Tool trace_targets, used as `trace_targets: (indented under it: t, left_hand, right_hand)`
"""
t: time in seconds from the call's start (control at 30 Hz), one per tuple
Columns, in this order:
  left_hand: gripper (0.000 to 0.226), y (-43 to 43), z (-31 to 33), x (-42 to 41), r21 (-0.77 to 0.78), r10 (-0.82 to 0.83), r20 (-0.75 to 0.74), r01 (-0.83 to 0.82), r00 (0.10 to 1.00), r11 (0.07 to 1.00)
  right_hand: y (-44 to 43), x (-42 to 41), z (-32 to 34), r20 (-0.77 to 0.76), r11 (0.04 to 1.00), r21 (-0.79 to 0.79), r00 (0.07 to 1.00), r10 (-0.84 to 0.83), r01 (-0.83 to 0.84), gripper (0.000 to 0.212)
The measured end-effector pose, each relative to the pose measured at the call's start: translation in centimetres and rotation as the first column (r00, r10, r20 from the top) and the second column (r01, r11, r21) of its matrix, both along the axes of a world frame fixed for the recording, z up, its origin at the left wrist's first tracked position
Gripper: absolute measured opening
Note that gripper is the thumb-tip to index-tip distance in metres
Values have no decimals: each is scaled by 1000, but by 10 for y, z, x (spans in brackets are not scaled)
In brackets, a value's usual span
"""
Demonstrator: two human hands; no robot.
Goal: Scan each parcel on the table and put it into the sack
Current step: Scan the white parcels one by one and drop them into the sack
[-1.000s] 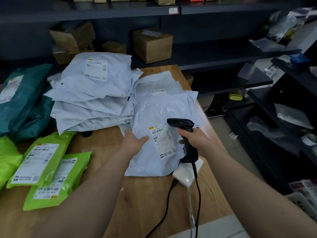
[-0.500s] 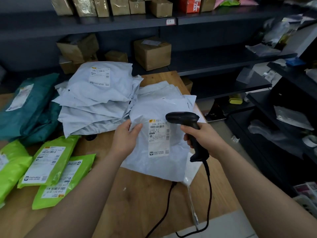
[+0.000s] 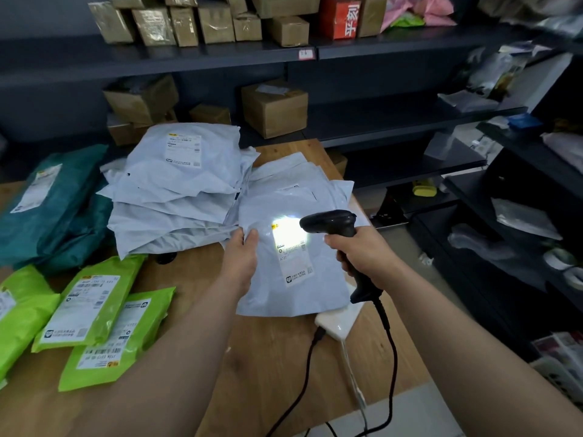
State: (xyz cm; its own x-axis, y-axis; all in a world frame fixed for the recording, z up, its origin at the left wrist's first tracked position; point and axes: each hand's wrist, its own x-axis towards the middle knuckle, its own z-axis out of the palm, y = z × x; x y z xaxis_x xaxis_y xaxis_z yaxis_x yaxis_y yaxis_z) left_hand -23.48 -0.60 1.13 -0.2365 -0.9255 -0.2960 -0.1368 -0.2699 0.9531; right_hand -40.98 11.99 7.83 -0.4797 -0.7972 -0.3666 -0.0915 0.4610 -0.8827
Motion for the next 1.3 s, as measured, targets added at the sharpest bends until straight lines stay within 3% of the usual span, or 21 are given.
trace_targets:
  t: [0.2, 0.4, 0.57, 0.9, 1.1, 1.3]
  left_hand:
    - [54, -1, -4, 1, 16, 3, -1, -3, 1000, 1000]
    - [31, 0, -8, 5, 2, -17, -11, 17, 1000, 1000]
    - [56, -1, -9, 6, 42, -10, 4, 9, 1000, 999]
    - [46, -2, -10, 10, 31, -1, 26, 0, 1000, 1000]
    - [51, -2, -13, 14, 46, 3, 43, -5, 999, 999]
    - [26, 1, -11, 11, 27, 13, 19, -13, 1000, 1000]
  right_hand:
    - [9, -2, 8, 14, 999, 33, 1000, -9, 8, 18]
    - [12, -1, 12, 9, 999, 44, 1000, -3, 3, 17]
    - [12, -2, 12, 7, 998, 54, 1000, -16, 16, 17]
    - [13, -3, 8, 9, 998, 53, 1000, 23, -24, 16]
    - [17, -10, 13, -16, 999, 41, 1000, 19, -18, 15]
    - [22, -14, 11, -38, 998, 66, 999, 24, -21, 14]
